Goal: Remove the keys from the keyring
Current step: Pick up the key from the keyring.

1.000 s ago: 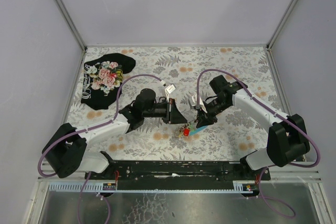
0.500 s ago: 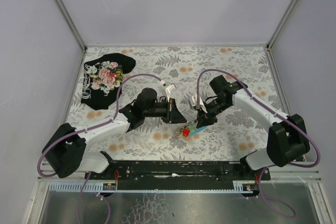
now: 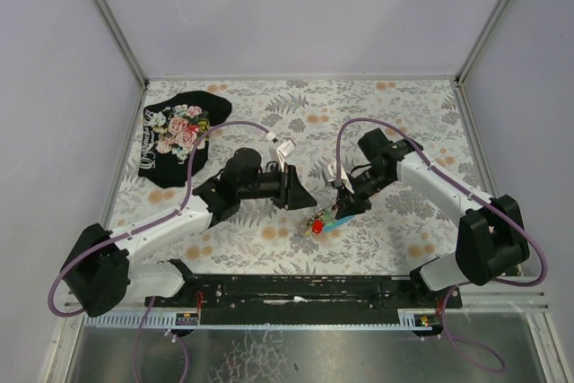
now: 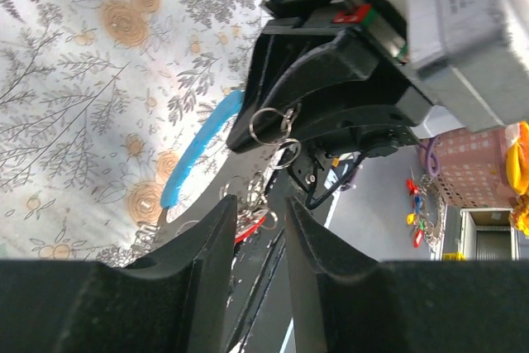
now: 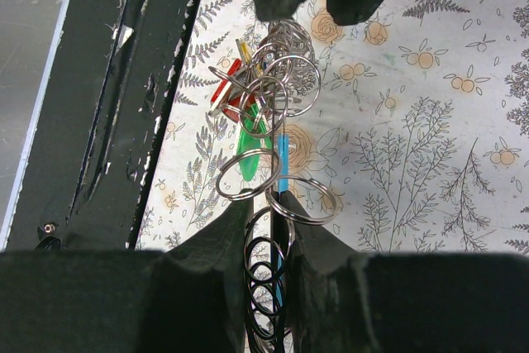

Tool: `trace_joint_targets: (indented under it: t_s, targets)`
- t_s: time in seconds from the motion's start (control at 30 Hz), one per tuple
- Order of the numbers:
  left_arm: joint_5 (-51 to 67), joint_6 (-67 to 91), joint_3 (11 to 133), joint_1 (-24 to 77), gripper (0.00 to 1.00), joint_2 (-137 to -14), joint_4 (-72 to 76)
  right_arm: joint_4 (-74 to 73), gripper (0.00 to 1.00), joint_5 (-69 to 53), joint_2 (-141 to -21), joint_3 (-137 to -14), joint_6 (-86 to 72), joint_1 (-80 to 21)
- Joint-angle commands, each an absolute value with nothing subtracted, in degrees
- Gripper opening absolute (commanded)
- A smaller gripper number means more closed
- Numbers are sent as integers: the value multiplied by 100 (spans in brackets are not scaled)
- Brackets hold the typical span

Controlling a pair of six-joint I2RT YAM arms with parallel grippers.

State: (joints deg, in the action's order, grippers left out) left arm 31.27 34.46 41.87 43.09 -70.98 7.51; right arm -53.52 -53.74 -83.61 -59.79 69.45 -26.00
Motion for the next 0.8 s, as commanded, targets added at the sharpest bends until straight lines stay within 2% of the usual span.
trace_joint_targets:
  t_s: [0.0,0.3,0.77]
  targets:
    - [3536,3605,4302,4367,29,-7081,1313,-5423,0,-5835,-8279,-6064,7037,-2650]
    - [3540,3664,4361,4507,29,-7484,1519,-5423,0,-5844,-8279,-6066,7025,-2646]
    - [2843,3030,4742,4681,30,-7694,441,-5432,0,-5858,-8288,-6061,7032,-2649]
